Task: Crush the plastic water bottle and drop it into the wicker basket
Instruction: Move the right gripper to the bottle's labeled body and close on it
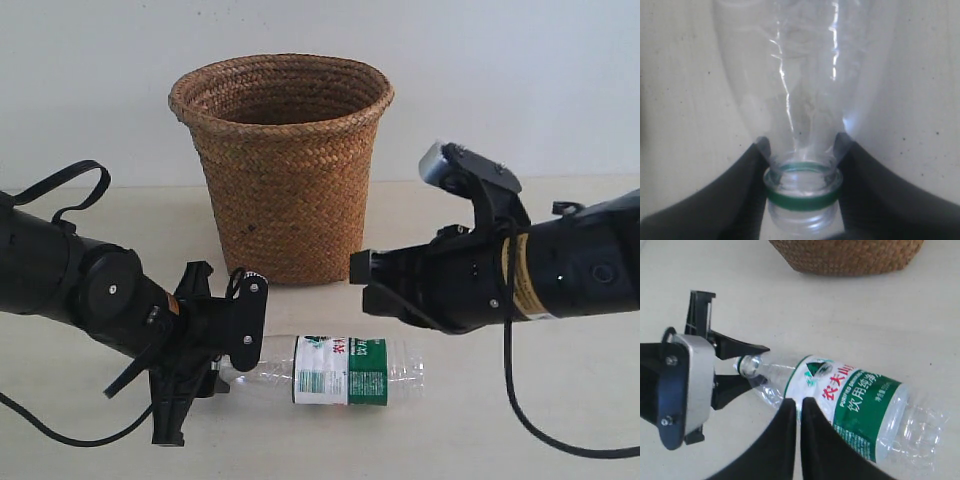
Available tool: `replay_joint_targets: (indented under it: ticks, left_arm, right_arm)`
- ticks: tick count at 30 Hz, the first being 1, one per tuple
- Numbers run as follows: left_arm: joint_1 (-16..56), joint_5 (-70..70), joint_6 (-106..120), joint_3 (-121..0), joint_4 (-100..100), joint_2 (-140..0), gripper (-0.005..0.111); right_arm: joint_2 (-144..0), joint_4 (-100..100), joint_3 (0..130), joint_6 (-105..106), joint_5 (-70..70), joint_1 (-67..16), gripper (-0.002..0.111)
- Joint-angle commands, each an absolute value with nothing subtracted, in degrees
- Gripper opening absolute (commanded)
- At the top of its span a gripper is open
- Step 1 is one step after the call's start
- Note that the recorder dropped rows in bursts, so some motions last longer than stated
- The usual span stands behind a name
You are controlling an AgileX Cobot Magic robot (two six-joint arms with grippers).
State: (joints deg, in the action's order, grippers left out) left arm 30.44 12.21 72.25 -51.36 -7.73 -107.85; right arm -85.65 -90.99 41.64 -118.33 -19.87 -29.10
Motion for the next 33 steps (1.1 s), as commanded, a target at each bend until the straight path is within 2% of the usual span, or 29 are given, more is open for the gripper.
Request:
replay_joint_targets:
  ticks: [1, 7, 33]
  left_arm:
    - [30.62, 11.99, 71.63, -51.63, -8.14, -108.08, 0.004]
    - [30.62, 12.10, 71.47, -51.63, -8.14, -108.08, 0.004]
    - [30.62, 11.58, 71.47, -51.63, -8.57, -108.08, 0.004]
  right_arm:
    - [-90.64, -90.57, 42.09, -117.83, -18.83, -30.60, 0.000]
    - [-92.68, -90.21, 42.09, -118.71, -11.24, -33.83, 0.000]
    - [-104.14, -88.75, 43.42, -120.00, -7.51, -33.83, 0.000]
